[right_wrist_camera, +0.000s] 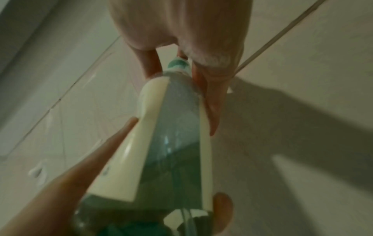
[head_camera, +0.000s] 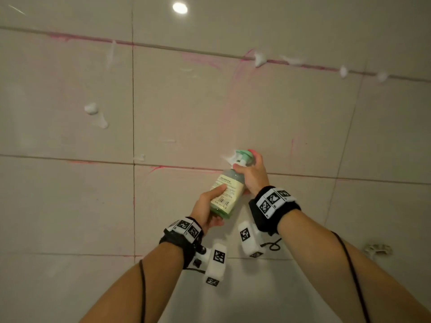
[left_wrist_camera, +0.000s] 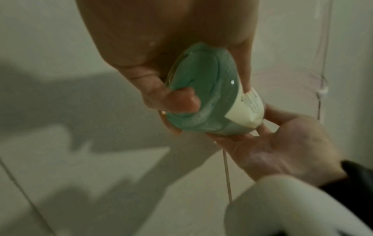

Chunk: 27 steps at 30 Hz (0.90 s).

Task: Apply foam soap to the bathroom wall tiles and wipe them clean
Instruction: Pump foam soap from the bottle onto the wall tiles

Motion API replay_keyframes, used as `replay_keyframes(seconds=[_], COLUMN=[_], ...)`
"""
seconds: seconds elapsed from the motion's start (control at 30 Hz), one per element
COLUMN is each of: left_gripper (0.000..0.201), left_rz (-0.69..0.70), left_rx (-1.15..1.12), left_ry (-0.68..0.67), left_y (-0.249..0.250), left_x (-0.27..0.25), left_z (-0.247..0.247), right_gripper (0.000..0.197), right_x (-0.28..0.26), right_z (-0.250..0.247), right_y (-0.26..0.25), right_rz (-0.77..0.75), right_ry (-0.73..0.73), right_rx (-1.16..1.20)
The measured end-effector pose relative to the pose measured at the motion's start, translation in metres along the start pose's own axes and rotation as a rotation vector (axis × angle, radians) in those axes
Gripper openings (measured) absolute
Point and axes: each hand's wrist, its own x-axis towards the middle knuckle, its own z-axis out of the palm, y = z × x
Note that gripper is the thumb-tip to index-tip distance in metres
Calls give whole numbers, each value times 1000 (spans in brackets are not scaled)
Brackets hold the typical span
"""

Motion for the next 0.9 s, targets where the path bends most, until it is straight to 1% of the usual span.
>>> replay_keyframes(seconds=[0.03, 0.1, 0.17, 0.23, 0.33, 0.43, 0.57, 0.67, 0.8, 0.9], left_gripper=[48, 49, 57, 68, 73, 72, 66, 57, 43, 43], left_rz=[8, 78, 145, 194, 228, 226, 205, 192, 204, 194], left_rx=[19, 120, 278, 438, 607, 650, 649, 595, 537, 514], left_ry=[22, 98, 143, 152, 207, 256, 264, 287, 334, 331], left_y=[1, 1, -1, -5, -13, -19, -31, -36, -37, -42], left_x=[-2, -4, -5, -4, 3, 12, 21, 27, 33, 37], left_z=[7, 22, 39, 59, 88, 119, 148, 164, 180, 186], right_gripper=[67, 65, 61, 58, 57, 60, 58, 51, 49, 49], right_x=[3, 6, 11, 15, 24, 37, 48, 46, 48, 46], right_z=[-7, -23, -40, -58, -82, -108, -137, -154, -172, -181], right_y=[-1, -3, -3, -4, -3, -2, 7, 10, 11, 14], right_rz=[-1, -5, -8, -36, -99, -136, -136, -130, -121, -103], right_ry=[2, 5, 15, 28, 0, -64, -130, -93, -21, -1], right_rx=[-6, -34, -68, -104, -183, -191, -149, -131, -31, -20])
